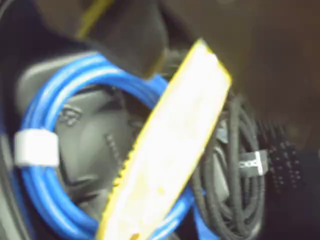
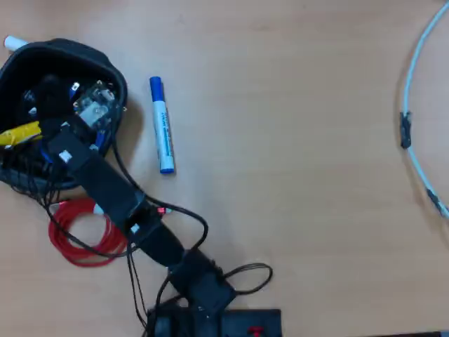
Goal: Pick up the yellow instant coffee stick, then put it in the black bowl
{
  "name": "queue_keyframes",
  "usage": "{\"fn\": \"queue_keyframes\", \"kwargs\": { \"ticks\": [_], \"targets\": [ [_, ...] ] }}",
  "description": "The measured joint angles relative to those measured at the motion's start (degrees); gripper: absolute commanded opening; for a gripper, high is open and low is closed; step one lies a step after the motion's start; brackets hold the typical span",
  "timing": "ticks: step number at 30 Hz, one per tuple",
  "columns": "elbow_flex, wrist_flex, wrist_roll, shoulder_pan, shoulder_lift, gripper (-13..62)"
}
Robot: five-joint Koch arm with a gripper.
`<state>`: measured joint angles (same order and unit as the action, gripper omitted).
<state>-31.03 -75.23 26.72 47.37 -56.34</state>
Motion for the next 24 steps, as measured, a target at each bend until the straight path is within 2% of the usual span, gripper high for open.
{"fn": "queue_keyframes", "kwargs": {
  "ticks": [9, 13, 24],
  "targets": [
    [0.00, -7.38, 0.00, -0.09, -1.14, 32.0],
    [0.00, -12.30, -0.18, 1.41, -5.10, 32.1],
    [-3.52, -19.95, -10.99, 9.40, -16.17, 33.0]
  ]
}}
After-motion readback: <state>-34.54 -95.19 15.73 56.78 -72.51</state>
